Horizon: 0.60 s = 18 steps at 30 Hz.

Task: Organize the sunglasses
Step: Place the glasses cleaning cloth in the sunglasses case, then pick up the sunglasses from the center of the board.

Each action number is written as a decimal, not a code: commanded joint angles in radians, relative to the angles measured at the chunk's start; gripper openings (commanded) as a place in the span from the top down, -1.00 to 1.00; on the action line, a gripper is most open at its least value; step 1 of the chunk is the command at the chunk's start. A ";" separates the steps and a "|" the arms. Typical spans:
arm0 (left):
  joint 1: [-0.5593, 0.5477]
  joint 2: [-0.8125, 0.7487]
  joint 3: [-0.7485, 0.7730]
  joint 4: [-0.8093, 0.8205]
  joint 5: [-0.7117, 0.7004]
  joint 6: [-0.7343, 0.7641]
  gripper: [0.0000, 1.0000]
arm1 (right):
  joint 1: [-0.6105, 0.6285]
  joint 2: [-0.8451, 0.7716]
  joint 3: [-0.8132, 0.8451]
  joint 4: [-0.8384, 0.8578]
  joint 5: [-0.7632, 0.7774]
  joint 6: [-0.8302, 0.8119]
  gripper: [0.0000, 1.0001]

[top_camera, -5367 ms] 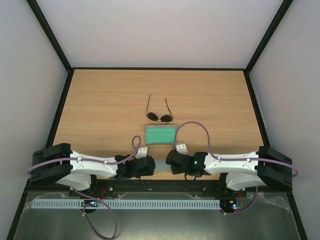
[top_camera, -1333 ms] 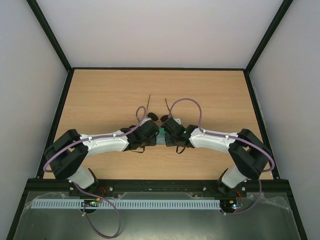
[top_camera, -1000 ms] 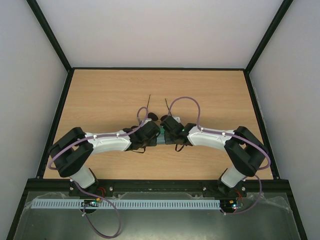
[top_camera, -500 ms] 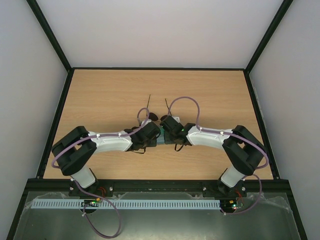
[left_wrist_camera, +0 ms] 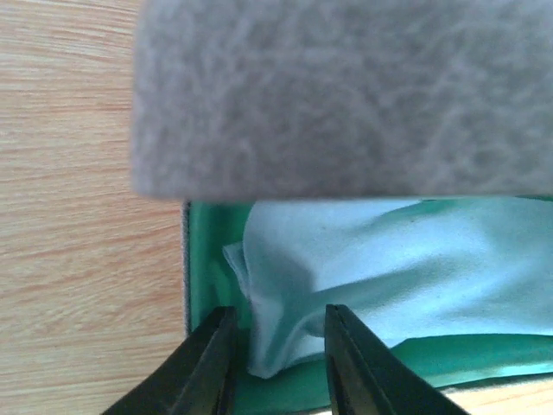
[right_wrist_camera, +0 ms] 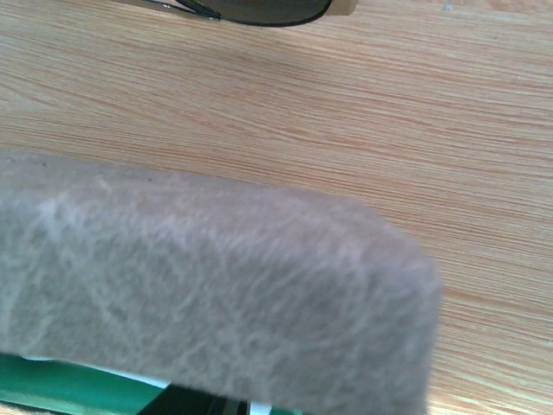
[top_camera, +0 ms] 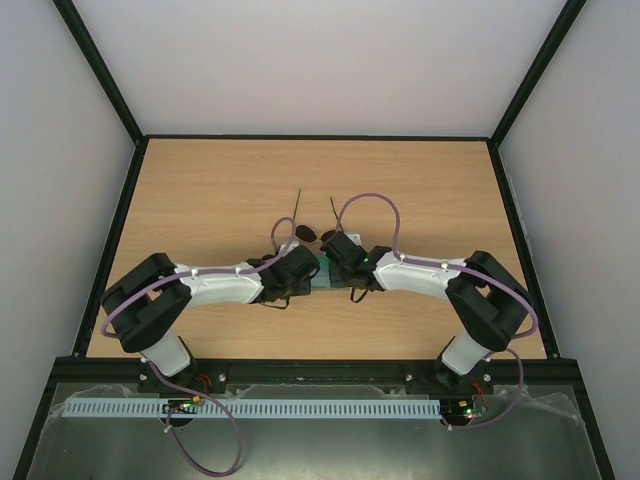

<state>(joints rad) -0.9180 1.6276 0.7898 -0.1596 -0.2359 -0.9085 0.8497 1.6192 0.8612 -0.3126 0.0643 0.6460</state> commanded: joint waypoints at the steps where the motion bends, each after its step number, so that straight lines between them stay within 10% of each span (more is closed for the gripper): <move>1: -0.003 -0.060 -0.016 -0.054 -0.004 -0.018 0.30 | -0.006 -0.053 0.004 -0.048 0.032 -0.006 0.63; 18: -0.025 -0.358 0.036 -0.160 0.030 -0.030 -0.46 | -0.006 -0.448 -0.037 -0.185 -0.002 0.034 0.34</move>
<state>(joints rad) -0.9321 1.3857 0.7979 -0.2577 -0.2020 -0.9394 0.8490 1.2873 0.8516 -0.4007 0.0551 0.6540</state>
